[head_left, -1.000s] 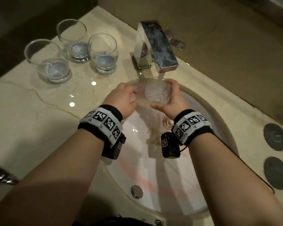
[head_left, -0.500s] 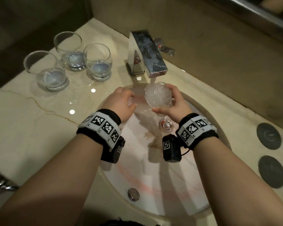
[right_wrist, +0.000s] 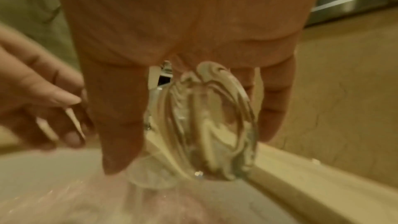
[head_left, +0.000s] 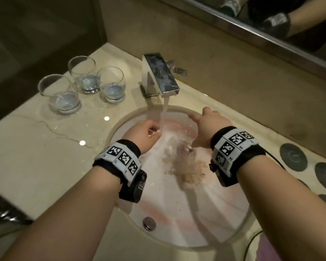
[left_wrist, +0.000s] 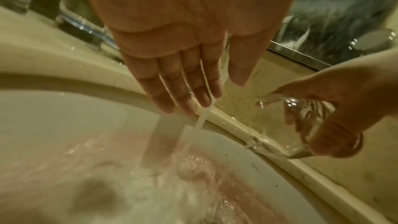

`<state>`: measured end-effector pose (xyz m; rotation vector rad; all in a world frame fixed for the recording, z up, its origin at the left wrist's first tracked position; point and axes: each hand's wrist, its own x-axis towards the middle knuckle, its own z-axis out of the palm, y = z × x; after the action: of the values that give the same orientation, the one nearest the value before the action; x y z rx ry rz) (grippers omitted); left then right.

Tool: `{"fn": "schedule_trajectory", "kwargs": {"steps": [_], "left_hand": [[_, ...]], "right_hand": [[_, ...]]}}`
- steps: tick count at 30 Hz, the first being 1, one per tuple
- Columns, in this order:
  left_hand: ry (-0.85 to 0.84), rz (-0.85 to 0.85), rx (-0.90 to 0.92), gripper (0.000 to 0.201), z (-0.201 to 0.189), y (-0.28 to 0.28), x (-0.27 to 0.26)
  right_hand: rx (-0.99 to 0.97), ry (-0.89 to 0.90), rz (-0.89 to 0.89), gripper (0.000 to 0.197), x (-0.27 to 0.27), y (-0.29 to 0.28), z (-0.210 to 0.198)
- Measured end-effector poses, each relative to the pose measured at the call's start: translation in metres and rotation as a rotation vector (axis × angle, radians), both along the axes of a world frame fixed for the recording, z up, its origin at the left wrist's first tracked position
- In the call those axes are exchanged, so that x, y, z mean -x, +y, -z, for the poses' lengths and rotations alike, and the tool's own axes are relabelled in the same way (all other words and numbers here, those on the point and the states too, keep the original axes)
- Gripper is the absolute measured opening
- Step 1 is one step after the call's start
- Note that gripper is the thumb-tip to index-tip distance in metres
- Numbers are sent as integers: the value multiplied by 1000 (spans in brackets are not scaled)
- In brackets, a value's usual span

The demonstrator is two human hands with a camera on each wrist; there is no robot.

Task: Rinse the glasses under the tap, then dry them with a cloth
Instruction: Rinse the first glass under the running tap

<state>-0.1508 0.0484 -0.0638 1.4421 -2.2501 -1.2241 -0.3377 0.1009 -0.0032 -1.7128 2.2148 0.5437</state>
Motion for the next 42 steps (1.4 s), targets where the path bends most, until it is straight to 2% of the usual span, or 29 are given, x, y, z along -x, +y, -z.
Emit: {"fn": "schedule_trajectory", "kwargs": {"steps": [3,5,9,11,13,16,19,22,24,27,34,42], "left_hand": [[171,-75,-110,23,1,1,0],[283,-124,-221,19,4,-1,-1],[427,-121,-434,19,4,-10,0],[479,-129,-482,15,2,-20,1],[542,-175,-554,5,2,-32,2],[660,-253,-705,7,2,-44,4],[663,-273,-738,5,6,-47,9],[637,-251,-716,3,10,-49,12],[675,-268,-759,7,10,-50,12],[723,-294,-791,16,11,-50,12],[726,-302,-767,14,9,-48,12],[725,-329,-747,17,5,-47,12]], "right_hand": [[91,-233,46,101,-7,-4,2],[137,-372,79,102,-15,-10,7],[206,-584,178,89,-24,-29,25],[274,-717,254,88,-24,-37,31],[360,-861,340,85,-23,-40,36],[398,-1145,528,81,-23,-40,50],[401,-1342,637,73,-21,-38,65],[423,-1335,597,51,-17,-35,71],[459,-1322,568,43,-13,-34,75],[484,-1322,558,45,-15,-36,77],[502,-1335,499,45,-10,-37,82],[498,-1434,649,51,-14,-47,91]]}}
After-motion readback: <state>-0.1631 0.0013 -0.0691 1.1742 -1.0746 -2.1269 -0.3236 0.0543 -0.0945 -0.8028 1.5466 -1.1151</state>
